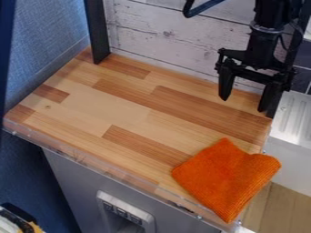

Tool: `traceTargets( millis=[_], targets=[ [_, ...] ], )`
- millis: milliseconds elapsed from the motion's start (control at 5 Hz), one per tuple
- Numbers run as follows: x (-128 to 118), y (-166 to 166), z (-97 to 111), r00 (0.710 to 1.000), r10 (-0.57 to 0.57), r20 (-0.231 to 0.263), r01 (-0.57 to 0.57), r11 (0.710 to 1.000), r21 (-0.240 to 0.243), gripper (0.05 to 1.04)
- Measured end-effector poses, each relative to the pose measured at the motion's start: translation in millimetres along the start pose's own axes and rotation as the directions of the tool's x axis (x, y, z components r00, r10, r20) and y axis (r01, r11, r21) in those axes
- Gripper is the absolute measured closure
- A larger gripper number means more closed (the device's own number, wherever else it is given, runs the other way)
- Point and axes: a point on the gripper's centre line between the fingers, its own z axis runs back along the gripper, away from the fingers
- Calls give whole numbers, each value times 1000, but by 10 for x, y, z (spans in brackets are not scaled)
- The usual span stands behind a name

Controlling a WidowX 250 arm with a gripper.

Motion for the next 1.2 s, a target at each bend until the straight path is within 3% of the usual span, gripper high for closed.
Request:
traceTargets(
  millis=[400,600,1200],
  targets=[
    [-207,-50,-206,986,166,-22,-166,986,7,84],
    [-332,-68,-149,960,280,26,-279,960,-16,84],
    [-716,-95,-230,836,538,105,-531,843,-92,87]
  ],
)
